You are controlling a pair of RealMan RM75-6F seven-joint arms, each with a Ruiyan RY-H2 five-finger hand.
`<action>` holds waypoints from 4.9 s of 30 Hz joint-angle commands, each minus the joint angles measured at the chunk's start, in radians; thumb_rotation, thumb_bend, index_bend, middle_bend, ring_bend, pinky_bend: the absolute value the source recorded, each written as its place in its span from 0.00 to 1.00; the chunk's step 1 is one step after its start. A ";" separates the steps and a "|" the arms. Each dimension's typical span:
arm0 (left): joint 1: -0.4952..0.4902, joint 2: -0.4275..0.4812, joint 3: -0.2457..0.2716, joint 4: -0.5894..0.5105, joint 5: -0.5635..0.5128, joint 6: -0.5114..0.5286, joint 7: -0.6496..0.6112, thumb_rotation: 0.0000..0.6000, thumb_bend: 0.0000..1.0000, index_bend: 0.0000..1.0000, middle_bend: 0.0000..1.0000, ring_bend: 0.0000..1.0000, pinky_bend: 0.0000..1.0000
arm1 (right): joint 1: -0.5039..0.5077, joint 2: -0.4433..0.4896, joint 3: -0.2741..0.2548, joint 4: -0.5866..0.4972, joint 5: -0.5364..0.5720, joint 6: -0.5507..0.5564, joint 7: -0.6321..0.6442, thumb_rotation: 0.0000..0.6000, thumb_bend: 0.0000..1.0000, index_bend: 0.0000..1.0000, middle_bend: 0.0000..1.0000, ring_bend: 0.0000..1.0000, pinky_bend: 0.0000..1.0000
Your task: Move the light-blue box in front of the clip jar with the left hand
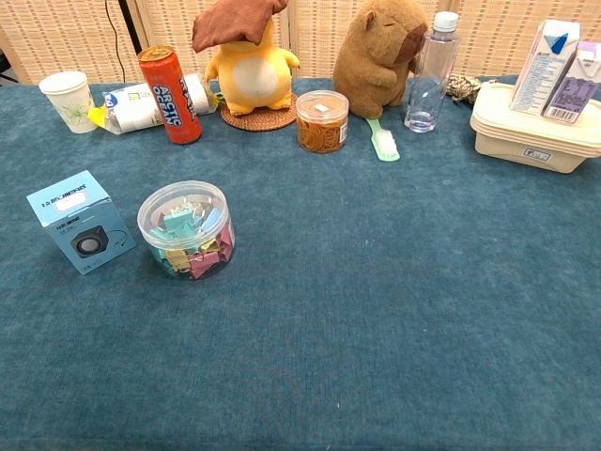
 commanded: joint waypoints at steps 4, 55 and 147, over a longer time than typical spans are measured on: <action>-0.019 -0.012 -0.006 0.023 0.001 -0.020 -0.021 1.00 0.05 0.00 0.00 0.00 0.00 | -0.001 0.000 0.000 0.001 0.001 0.001 0.001 1.00 0.00 0.00 0.00 0.00 0.00; -0.384 -0.516 -0.138 0.450 -0.222 -0.427 -0.219 1.00 0.12 0.37 0.30 0.34 0.53 | 0.005 0.012 0.010 -0.003 0.033 -0.026 0.031 1.00 0.00 0.00 0.00 0.00 0.00; -0.485 -0.580 0.162 0.563 0.429 -0.088 -0.289 1.00 0.08 0.00 0.00 0.00 0.00 | 0.003 0.022 0.016 -0.030 0.060 -0.043 0.002 1.00 0.00 0.00 0.00 0.00 0.00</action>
